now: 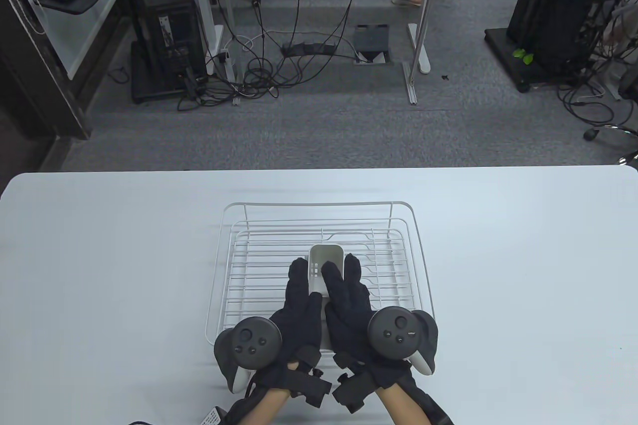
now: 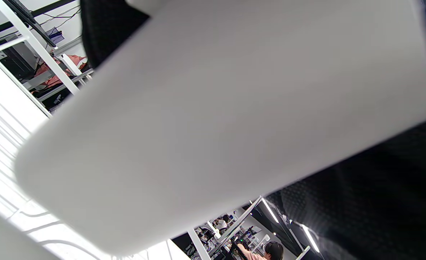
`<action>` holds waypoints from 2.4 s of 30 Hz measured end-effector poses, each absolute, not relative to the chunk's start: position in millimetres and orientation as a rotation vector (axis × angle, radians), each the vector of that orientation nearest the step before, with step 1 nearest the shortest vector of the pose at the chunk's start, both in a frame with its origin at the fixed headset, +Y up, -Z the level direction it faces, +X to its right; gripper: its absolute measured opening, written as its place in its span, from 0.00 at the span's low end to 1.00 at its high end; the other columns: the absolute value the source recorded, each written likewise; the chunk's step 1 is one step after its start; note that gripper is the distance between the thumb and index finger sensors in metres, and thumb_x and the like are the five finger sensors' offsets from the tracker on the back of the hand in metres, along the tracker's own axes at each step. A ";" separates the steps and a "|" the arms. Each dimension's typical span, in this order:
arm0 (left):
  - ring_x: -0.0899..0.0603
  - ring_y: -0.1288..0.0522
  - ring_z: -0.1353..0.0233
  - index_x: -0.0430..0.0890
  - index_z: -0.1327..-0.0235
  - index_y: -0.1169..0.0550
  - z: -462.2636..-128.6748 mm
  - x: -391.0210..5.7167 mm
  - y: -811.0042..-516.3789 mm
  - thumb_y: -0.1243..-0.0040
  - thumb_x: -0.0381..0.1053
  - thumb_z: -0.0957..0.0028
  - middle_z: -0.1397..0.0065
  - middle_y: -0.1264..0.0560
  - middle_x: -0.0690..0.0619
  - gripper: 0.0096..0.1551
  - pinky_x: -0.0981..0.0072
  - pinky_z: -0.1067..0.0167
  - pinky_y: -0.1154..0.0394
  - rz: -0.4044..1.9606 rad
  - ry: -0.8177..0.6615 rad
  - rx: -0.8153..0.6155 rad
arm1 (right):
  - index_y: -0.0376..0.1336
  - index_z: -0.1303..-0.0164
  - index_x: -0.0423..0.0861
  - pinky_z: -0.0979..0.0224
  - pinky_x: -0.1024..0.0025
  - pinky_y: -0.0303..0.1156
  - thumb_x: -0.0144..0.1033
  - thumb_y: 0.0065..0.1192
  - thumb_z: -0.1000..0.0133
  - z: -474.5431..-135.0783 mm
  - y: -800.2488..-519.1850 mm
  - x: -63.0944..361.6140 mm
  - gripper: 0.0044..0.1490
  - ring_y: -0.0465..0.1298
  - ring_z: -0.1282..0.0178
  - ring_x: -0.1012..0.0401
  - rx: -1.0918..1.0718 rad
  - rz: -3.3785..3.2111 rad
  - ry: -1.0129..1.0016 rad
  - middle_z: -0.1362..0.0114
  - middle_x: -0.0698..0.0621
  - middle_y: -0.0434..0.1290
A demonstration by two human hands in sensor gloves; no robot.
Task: Hang the cutlery bin on dish rack (Opening facing upward)
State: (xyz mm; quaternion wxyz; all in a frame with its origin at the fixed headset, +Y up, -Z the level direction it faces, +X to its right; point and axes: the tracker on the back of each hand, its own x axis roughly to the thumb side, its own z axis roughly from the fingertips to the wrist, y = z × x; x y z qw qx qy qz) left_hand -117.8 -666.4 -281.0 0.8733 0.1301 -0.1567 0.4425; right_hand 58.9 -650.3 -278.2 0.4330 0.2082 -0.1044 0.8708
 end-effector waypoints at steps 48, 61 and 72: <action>0.33 0.73 0.18 0.53 0.14 0.56 -312.6 -133.5 -692.4 0.64 0.69 0.33 0.13 0.66 0.48 0.41 0.27 0.38 0.74 0.235 -0.339 0.057 | 0.57 0.23 0.51 0.24 0.41 0.51 0.19 0.52 0.40 -278.2 -620.6 161.3 0.33 0.58 0.20 0.37 0.227 2.015 -0.525 0.16 0.36 0.48; 0.33 0.71 0.18 0.54 0.13 0.56 -319.3 -133.2 -714.5 0.68 0.71 0.34 0.13 0.66 0.49 0.42 0.26 0.37 0.72 0.153 -0.288 -0.086 | 0.59 0.24 0.51 0.24 0.42 0.53 0.19 0.52 0.40 -277.6 -627.1 203.2 0.32 0.60 0.21 0.37 0.042 1.949 -0.567 0.15 0.37 0.51; 0.33 0.68 0.15 0.52 0.12 0.56 -319.7 -135.6 -721.4 0.75 0.72 0.33 0.12 0.65 0.47 0.42 0.22 0.36 0.70 0.125 -0.283 -0.114 | 0.62 0.26 0.52 0.24 0.42 0.53 0.19 0.53 0.40 -278.2 -644.0 238.8 0.31 0.61 0.21 0.38 -0.099 1.874 -0.566 0.15 0.39 0.52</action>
